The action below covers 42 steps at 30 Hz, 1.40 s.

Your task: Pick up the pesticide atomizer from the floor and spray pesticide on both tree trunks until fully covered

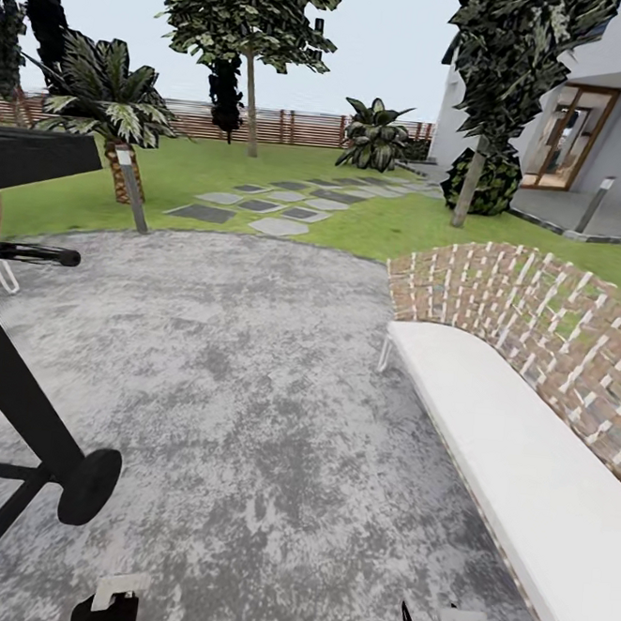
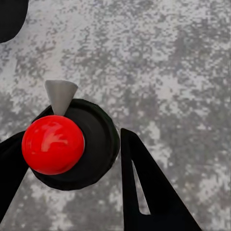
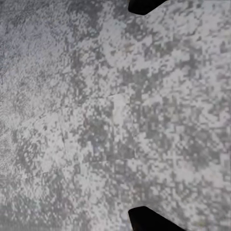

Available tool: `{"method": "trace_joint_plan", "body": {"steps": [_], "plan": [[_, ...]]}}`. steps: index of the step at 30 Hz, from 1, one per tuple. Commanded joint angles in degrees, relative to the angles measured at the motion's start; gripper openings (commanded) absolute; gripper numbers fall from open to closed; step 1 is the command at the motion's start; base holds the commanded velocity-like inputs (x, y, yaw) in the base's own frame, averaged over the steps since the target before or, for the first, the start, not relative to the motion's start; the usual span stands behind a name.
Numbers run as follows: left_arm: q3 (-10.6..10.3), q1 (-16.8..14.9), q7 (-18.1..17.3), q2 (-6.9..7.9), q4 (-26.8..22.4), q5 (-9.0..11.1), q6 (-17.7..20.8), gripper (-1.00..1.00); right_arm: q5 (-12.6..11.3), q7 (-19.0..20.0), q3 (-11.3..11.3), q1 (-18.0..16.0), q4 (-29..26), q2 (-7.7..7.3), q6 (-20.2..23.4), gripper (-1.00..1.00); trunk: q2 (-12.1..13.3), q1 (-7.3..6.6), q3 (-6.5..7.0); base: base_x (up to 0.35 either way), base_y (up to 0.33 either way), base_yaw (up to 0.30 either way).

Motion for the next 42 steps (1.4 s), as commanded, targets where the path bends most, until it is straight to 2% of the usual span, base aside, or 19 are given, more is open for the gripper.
{"method": "trace_joint_plan", "body": {"steps": [1,8,42], "plan": [[0.0,-0.1,0.1,-0.01,0.1,0.1,-0.2,-1.0,0.1,0.0,0.0,0.0,0.0,-0.02,-0.2,1.0,0.0,0.02,-0.05,0.34,0.0,0.272],[0.0,0.0,0.1,-0.01,0.1,0.1,-0.2,-1.0,0.1,0.0,0.0,0.0,0.0,-0.02,-0.2,1.0,0.0,0.02,-0.05,0.34,0.0,0.135],[0.0,0.0,0.1,-0.01,0.1,0.1,-0.2,-1.0,0.1,0.0,0.0,0.0,0.0,-0.02,-0.2,1.0,0.0,0.02,-0.05,0.34,0.0,0.002]]}}
